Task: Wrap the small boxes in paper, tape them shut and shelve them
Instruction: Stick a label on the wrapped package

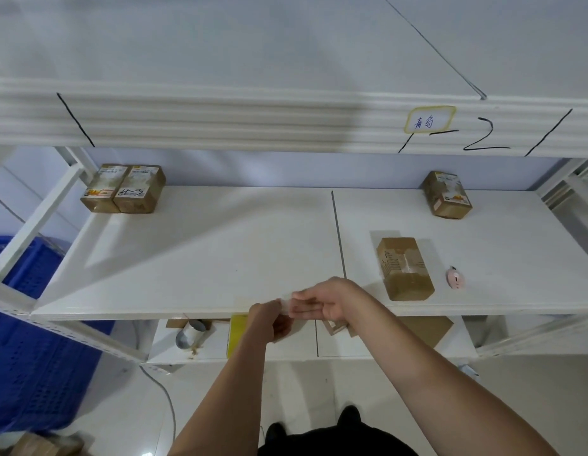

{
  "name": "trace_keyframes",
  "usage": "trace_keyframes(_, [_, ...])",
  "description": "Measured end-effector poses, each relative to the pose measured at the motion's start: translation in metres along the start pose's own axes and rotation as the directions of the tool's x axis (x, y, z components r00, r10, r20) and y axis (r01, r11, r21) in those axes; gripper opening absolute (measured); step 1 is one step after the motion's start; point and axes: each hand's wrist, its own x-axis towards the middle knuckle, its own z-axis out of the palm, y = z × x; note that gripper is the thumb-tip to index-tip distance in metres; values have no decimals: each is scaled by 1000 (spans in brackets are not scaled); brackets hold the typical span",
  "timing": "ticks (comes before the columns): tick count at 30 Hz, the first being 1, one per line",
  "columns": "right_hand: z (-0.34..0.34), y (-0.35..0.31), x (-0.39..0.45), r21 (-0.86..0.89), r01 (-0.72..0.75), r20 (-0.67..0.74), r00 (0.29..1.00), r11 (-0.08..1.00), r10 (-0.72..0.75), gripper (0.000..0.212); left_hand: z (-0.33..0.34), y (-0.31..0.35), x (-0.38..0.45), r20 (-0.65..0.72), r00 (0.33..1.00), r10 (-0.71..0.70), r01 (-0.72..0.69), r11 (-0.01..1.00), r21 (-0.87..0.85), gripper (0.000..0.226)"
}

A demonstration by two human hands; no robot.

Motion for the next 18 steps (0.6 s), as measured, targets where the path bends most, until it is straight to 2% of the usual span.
trace_keyframes(2, [-1,-18,-15,-91,34,30,999,995,-32,13,1,8,-8,150,988,-45,48,999,-18,27])
trace_keyframes(3, [-4,-26,-21,-157,52,29,998,986,-48,15,2,13,-11,239,970,-50,67,996,-65,41])
trace_keyframes(5, [-16,-38,-30,-278,65,13,998,959,-64,21,5,26,-12,411,911,-22,96,982,-160,72])
trace_keyframes(7, [-33,-44,-37,-359,54,2,998,932,-57,22,10,37,-19,537,844,5,115,975,-191,85])
trace_keyframes(9, [-52,-46,-43,-401,47,-17,998,915,-59,24,19,43,-27,577,816,36,93,977,-192,76])
trace_keyframes(14, [-96,-48,-56,-453,28,-39,998,891,-51,16,53,41,-37,533,839,110,-38,989,-145,14])
trace_keyframes(18, [-130,-52,-61,-549,-29,-52,999,835,0,8,83,40,-42,433,872,230,-206,973,-102,6])
